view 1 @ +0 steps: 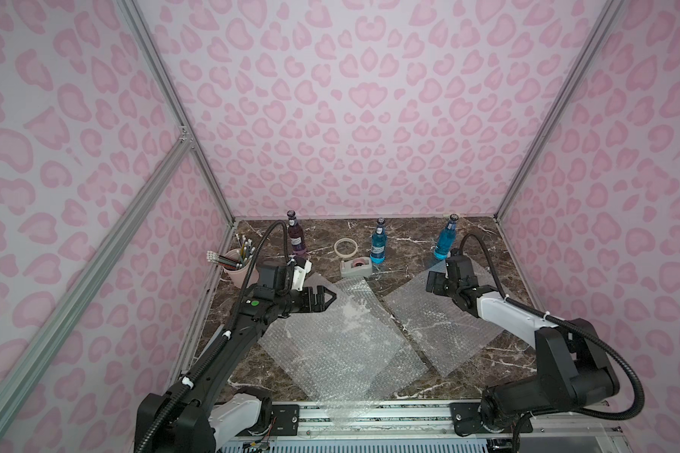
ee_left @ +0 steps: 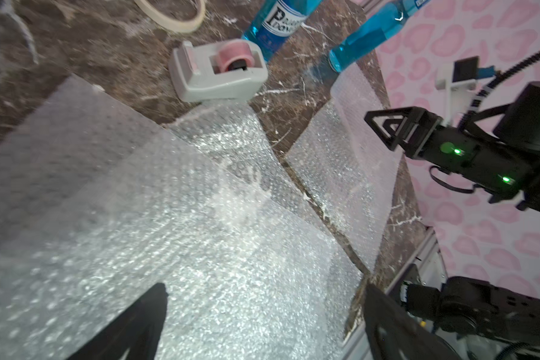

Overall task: Wrap wine bottles in bubble wrap
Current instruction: Pick up the bubble wrap from the center of the board.

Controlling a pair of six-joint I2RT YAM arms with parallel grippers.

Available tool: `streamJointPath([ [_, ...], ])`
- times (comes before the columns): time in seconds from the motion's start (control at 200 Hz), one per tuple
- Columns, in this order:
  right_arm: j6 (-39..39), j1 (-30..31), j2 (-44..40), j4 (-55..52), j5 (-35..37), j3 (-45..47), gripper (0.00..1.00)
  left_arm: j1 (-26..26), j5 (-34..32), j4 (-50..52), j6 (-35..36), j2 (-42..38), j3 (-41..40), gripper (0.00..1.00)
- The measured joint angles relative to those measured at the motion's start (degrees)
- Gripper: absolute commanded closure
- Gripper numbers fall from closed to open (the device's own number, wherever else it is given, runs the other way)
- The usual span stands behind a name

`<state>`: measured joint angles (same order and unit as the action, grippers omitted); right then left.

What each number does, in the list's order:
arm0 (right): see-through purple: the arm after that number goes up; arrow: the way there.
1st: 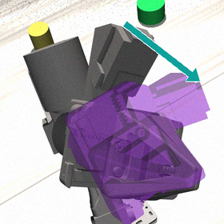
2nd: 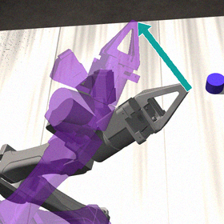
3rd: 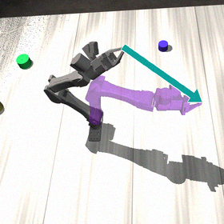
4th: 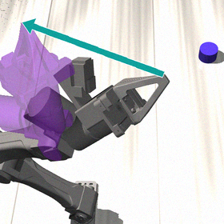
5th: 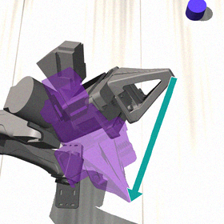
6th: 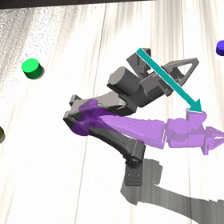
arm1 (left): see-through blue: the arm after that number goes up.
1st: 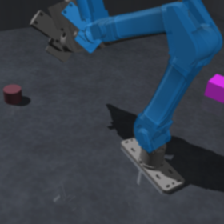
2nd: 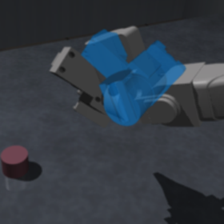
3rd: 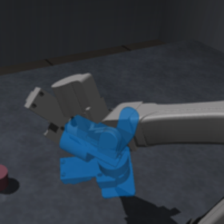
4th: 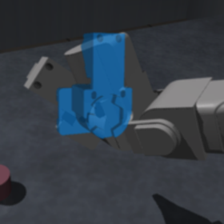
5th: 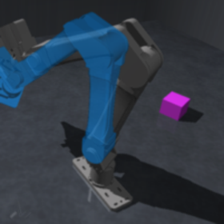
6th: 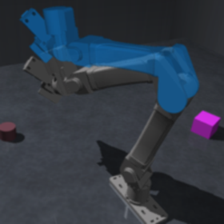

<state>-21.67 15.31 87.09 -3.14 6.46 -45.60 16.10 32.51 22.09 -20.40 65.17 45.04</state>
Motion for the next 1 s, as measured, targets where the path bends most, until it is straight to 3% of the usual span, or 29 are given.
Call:
streamJointPath([
  [0.445,2.9,2.2,16.0,-0.6,4.3,-10.6,0.26,3.2,5.7,-5.6,-3.5,4.6,0.1,0.02],
  [0.585,3.2,2.5,18.9,-1.3,4.2,-12.9,0.42,3.2,6.1,-5.9,-3.5,5.1,0.3,0.02],
  [0.7,2.8,2.6,20.3,-2.1,4.0,-13.7,0.49,3.2,6.1,-5.9,-3.3,5.1,0.4,0.02],
  [1.0,2.9,2.6,18.7,-2.1,3.0,-12.5,0.94,3.2,5.7,-3.8,-1.9,4.8,1.1,0.02],
])
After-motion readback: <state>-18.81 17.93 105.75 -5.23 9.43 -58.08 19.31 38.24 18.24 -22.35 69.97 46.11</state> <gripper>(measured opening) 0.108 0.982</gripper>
